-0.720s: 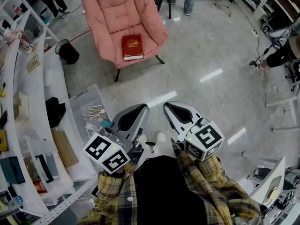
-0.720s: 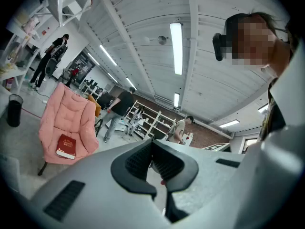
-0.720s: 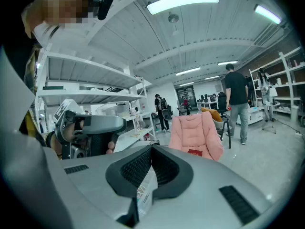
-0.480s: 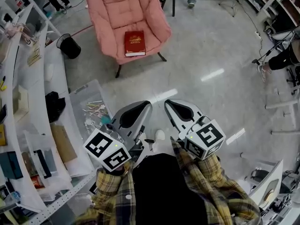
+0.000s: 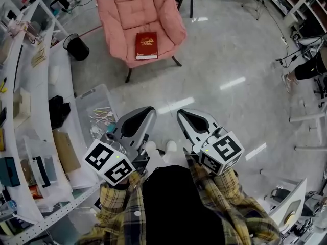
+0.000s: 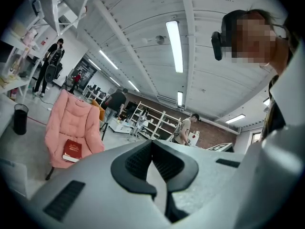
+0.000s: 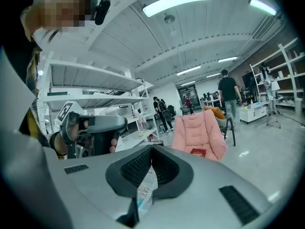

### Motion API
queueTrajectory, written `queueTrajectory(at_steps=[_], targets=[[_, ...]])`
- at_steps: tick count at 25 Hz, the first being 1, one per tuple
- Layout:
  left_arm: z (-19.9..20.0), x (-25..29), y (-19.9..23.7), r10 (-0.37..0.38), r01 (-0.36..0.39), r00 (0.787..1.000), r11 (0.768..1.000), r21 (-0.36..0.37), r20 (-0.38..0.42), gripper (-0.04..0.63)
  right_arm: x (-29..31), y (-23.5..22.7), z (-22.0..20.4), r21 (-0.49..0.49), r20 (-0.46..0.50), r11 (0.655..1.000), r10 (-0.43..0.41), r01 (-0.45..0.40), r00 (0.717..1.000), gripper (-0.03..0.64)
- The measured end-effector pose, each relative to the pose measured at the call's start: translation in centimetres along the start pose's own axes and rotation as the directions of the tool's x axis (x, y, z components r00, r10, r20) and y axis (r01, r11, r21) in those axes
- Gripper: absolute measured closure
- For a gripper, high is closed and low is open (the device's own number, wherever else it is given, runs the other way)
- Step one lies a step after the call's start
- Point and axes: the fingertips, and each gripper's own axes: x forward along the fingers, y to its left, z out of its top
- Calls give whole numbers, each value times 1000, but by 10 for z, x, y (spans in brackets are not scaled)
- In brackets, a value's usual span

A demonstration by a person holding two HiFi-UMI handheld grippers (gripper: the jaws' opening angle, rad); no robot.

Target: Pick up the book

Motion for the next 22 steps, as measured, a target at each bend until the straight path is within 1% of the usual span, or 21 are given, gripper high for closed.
queueTrajectory(at_steps=[3,8,12,18,22], targets=[[-5,3,-9,6,-6,1000,1000,6,11,591,-9,-1,-3,-4,5,1000,17,-17,1000,598],[-16,5,-21,27,-27,999,1000,-4,23,591,-23,-2,-6,0,15,999,38,-38,999,598],[-20,3,-23,46,-45,999,999,-13,27,591,-29,-3,-14,6,-6,998,55,-55,998,598],[-18,1,-5,86,-85,996,996,-33,27,591,-12,-2,-19,27,-35,996,85,-84,996,598],[-11,1,17,87,-87,996,996,-36,17,591,11,-4,-18,45,-51,996,79,-77,996,598]])
